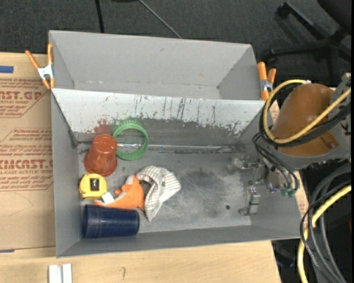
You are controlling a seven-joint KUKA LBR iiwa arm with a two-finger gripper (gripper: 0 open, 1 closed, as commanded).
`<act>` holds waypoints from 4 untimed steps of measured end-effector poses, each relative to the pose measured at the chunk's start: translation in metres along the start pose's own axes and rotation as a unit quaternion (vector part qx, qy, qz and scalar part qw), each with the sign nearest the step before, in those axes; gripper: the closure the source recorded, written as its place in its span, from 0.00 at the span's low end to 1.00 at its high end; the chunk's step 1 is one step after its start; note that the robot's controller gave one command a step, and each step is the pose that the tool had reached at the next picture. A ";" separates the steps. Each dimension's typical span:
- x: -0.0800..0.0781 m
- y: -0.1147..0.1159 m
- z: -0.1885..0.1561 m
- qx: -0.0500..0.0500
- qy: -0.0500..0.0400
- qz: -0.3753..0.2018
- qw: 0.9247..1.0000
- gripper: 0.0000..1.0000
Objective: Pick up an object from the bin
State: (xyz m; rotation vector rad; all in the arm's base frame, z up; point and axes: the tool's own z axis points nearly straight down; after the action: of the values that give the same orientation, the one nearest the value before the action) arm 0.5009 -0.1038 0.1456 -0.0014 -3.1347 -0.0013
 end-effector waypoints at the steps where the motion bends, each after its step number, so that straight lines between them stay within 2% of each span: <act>1: -0.002 0.000 -0.004 0.001 -0.004 -0.001 1.000 0.00; 2: -0.022 0.049 0.029 0.001 -0.006 0.001 1.000 0.00; 3: 0.008 0.069 0.073 -0.001 -0.004 -0.005 1.000 0.00; 4: -0.005 0.113 0.043 0.001 -0.002 -0.048 0.999 0.00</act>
Offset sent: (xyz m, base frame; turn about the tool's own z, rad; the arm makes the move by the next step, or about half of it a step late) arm 0.0442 0.1166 -0.0735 -0.0098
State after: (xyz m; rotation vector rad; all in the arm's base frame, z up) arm 0.5057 0.0095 0.1029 0.1490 -3.1352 0.0015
